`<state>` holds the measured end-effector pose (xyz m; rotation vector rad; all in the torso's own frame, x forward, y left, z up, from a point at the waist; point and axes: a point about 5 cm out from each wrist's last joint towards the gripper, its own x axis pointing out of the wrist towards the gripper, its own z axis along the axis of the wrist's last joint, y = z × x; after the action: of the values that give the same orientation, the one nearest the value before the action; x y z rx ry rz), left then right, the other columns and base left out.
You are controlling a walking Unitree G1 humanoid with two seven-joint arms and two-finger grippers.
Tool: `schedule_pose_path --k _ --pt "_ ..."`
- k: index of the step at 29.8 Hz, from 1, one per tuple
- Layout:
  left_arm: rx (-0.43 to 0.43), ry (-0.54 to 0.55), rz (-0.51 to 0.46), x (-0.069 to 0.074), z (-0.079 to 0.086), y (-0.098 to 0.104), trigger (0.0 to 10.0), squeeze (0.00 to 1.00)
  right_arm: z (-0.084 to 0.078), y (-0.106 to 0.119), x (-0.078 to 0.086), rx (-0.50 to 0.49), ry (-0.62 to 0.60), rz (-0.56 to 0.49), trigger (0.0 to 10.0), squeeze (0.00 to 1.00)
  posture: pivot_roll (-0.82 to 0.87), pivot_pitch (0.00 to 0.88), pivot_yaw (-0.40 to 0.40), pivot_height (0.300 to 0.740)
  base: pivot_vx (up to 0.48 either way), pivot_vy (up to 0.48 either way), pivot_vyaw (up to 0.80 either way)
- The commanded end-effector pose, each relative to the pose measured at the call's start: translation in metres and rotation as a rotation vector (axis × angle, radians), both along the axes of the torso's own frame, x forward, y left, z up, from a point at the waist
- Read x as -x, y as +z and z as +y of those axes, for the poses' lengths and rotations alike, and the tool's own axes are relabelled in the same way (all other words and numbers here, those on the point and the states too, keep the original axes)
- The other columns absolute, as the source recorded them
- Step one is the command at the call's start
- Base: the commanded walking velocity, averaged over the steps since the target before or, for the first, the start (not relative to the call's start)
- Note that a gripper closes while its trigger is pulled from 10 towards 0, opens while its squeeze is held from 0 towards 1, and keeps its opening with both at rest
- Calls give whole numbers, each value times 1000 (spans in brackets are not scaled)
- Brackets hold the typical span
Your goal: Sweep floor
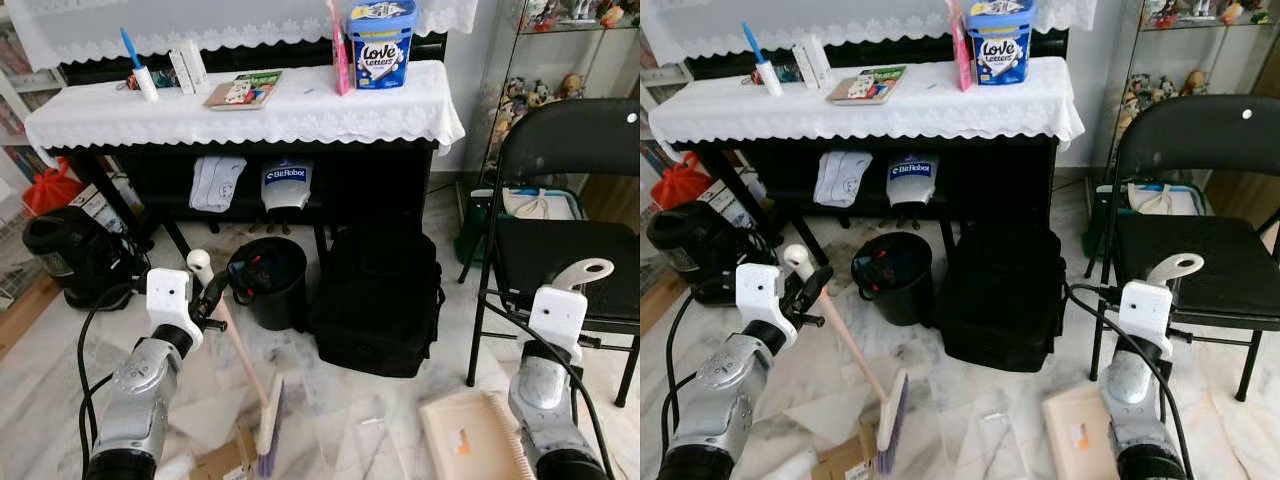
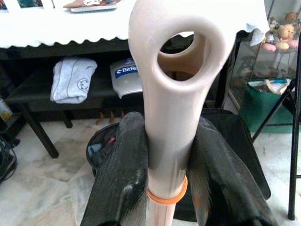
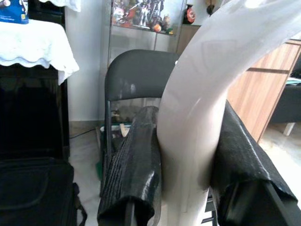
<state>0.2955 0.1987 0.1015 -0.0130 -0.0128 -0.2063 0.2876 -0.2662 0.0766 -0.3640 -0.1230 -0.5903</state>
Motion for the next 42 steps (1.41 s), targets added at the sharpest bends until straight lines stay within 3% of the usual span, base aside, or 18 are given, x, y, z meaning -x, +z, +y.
schedule_pose_path --k 1,7,12,17,19,21,38,42 --pt "-24 1 -41 0 8 15 10000 0 3 5 -6 -4 -2 -28 10000 0 9 0 169 740 0 0 0" --pt "-21 21 -19 13 17 20 10000 0 2 -8 2 -44 -58 0 10000 0 40 0 176 740 0 0 0" --pt "-29 29 4 28 26 25 10000 0 7 -28 10 -226 -65 36 10000 0 81 1 180 740 0 0 0" --pt "-37 43 13 33 30 30 10000 0 8 -20 7 -107 -89 26 10000 0 87 24 176 740 0 0 0" --pt "-33 44 22 35 27 30 10000 0 -4 -13 7 -42 -196 6 10000 0 98 40 175 740 0 0 0" --pt "-30 42 27 36 26 31 10000 0 -7 -10 6 -36 -219 -1 10000 0 100 48 174 740 0 0 0" --pt "-1 61 32 43 26 42 10000 0 -14 -7 11 35 -178 -12 10000 0 142 91 182 740 0 0 0" --pt "12 90 29 44 33 48 10000 0 -10 -10 12 143 -111 28 10000 0 162 104 191 740 0 0 0"
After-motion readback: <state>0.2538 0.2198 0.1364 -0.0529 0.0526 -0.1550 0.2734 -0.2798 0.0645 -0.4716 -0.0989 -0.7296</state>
